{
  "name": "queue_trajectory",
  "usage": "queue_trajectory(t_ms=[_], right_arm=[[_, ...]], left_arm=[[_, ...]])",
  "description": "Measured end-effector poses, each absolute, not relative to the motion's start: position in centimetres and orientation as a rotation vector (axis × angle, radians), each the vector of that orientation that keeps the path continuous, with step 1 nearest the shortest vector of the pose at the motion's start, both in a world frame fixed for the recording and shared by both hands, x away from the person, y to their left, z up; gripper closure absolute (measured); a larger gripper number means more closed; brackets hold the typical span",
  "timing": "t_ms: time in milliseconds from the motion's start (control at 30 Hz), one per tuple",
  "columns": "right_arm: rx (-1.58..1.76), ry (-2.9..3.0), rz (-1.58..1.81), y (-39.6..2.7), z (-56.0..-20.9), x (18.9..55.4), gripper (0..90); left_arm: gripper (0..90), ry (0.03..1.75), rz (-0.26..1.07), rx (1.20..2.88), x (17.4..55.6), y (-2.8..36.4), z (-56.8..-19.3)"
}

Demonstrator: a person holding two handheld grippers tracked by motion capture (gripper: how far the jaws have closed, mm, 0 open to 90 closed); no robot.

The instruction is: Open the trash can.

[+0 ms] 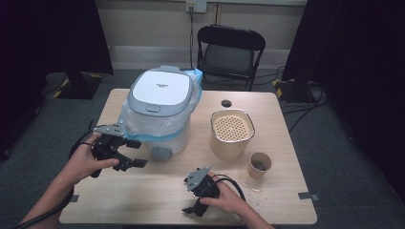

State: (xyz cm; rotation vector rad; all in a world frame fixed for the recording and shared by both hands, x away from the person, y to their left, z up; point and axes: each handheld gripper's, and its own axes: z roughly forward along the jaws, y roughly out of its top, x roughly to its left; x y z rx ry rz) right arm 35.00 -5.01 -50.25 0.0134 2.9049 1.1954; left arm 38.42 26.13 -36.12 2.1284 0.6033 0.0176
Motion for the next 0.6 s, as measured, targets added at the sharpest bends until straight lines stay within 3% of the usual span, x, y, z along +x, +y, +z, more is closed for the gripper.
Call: queue_trajectory(t_ms=[267, 600], right_arm=[[0.008, 2.902, 1.198, -5.0, -50.3, 35.0, 0.0], [0.009, 2.901, 1.199, -5.0, -50.3, 35.0, 0.0]], left_arm=[[18.9, 0.614, 0.025, 2.122, 38.6, 26.2, -34.9], [30.5, 0.606, 0.018, 2.123, 38.9, 26.3, -33.8]])
